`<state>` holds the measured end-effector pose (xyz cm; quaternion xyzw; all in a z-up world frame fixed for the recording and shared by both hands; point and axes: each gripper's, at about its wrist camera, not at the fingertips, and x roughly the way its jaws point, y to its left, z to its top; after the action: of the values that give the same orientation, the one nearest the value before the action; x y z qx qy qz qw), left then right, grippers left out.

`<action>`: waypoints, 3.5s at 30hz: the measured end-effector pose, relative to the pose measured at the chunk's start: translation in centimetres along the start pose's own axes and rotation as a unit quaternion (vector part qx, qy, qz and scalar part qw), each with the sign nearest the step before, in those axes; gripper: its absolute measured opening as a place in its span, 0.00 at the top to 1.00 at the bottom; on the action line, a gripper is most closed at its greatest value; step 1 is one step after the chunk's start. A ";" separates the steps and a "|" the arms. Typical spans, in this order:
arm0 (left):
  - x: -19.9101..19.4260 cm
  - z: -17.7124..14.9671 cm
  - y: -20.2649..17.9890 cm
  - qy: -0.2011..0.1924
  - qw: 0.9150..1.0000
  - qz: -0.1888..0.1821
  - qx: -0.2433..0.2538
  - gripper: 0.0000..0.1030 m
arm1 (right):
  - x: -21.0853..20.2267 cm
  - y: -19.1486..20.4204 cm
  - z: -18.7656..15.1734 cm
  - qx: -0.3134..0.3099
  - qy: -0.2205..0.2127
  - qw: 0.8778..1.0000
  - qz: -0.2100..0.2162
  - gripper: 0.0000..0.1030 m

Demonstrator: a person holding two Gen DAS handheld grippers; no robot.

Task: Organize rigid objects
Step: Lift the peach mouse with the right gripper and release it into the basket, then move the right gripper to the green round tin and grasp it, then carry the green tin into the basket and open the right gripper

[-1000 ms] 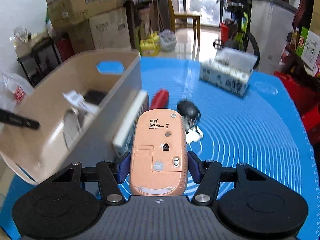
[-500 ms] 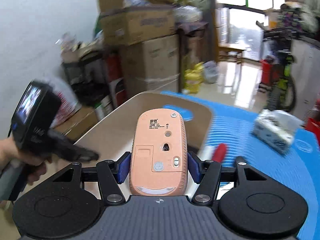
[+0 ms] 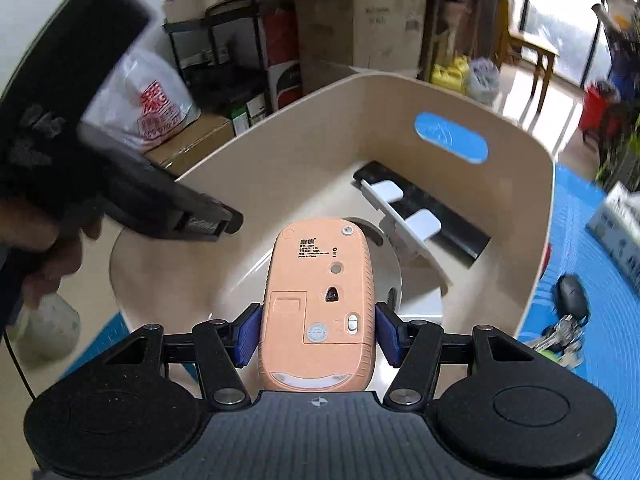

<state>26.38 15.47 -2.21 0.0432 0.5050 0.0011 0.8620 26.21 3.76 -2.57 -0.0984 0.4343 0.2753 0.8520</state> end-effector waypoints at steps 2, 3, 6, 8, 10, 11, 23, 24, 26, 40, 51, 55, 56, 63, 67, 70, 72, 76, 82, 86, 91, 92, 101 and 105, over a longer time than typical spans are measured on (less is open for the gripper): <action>0.0 0.0 0.0 0.000 1.000 0.000 0.000 0.94 | 0.6 -0.2 0.3 -0.002 0.007 1.000 -0.007 0.39; -0.1 0.0 0.0 0.000 1.000 0.000 0.000 0.94 | 0.9 -0.2 0.3 -0.005 0.011 1.000 -0.009 0.39; 0.0 0.0 0.0 0.000 1.000 0.000 -0.001 0.94 | 1.3 -0.1 0.3 -0.010 0.021 1.000 -0.012 0.39; -0.1 0.0 0.0 0.000 1.000 0.000 -0.001 0.94 | 1.2 -0.2 0.4 -0.008 0.018 1.000 -0.013 0.39; 0.0 0.0 0.0 0.000 1.000 0.000 0.000 0.94 | 1.3 -0.4 0.5 -0.007 0.019 1.000 -0.011 0.38; -0.1 0.0 0.0 -0.001 1.000 0.001 0.000 0.94 | 1.3 -0.4 0.4 -0.009 0.021 1.000 -0.013 0.38; 0.0 0.0 0.0 0.000 1.000 0.000 0.000 0.94 | -1.3 -0.8 0.5 -0.006 -0.013 1.000 -0.012 0.16; 0.0 0.0 0.0 0.000 1.000 0.000 0.000 0.94 | -1.9 -1.1 0.5 0.000 -0.024 1.000 -0.013 0.16; 0.0 0.0 0.0 -0.001 1.000 0.001 0.000 0.93 | -3.1 -2.0 0.4 0.012 -0.037 0.999 -0.008 0.16; 0.0 0.0 0.0 -0.001 1.000 0.000 0.000 0.93 | -9.5 -12.5 -1.5 0.095 -0.118 0.984 -0.095 0.02; -0.1 0.0 0.0 -0.001 1.000 0.000 0.000 0.93 | -4.3 -15.6 -6.5 0.093 -0.054 0.986 -0.128 0.02; -0.1 0.0 0.1 -0.001 1.000 0.000 0.000 0.93 | -2.2 -15.5 -7.4 0.091 -0.037 0.987 -0.124 0.02; -0.1 0.0 0.0 -0.001 1.000 0.000 0.000 0.93 | -1.7 -15.4 -7.5 0.090 -0.033 0.988 -0.124 0.02; -0.1 0.0 0.1 -0.001 1.000 0.000 0.001 0.93 | 0.4 -14.9 -8.2 0.072 -0.023 0.990 -0.122 0.02; -0.1 0.0 0.0 -0.001 1.000 0.000 0.000 0.93 | 1.3 -14.7 -8.1 0.068 -0.022 0.990 -0.125 0.04; -0.1 -0.1 0.0 -0.001 1.000 0.000 0.000 0.93 | 1.7 -14.8 -8.0 0.070 -0.025 0.989 -0.127 0.11; -0.1 -0.1 0.0 -0.001 1.000 0.000 0.001 0.93 | 2.2 -14.9 -8.0 0.076 -0.024 0.989 -0.126 0.19; -0.1 -0.1 0.0 -0.001 1.000 0.001 0.001 0.93 | 2.7 -15.1 -8.0 0.082 -0.022 0.990 -0.116 0.27; -0.1 0.1 0.2 -0.001 1.000 0.001 0.002 0.93 | 2.6 -15.0 -8.0 0.078 -0.029 0.991 -0.101 0.48; -0.1 0.0 0.1 -0.001 1.000 0.000 0.002 0.93 | 2.3 -14.9 -8.0 0.073 -0.028 0.992 -0.100 0.48; -0.1 0.0 0.1 -0.002 1.000 0.001 0.001 0.93 | 1.0 -14.5 -8.3 0.066 -0.041 0.991 -0.107 0.48; -0.1 0.0 0.1 -0.002 1.000 0.000 0.001 0.93 | 0.7 -14.5 -8.2 0.066 -0.042 0.991 -0.108 0.48; -0.1 0.0 0.1 -0.002 1.000 0.001 0.001 0.93 | -4.0 -13.6 -5.9 0.050 -0.113 0.986 -0.113 0.48; -0.2 0.1 0.1 -0.003 1.000 0.001 0.001 0.93 | -6.3 -12.7 -3.6 0.046 -0.153 0.981 -0.105 0.48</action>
<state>26.36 15.58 -2.01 0.0444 0.5028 0.0020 0.8633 27.79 -10.64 -0.70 -0.0611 0.2977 0.1757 0.9364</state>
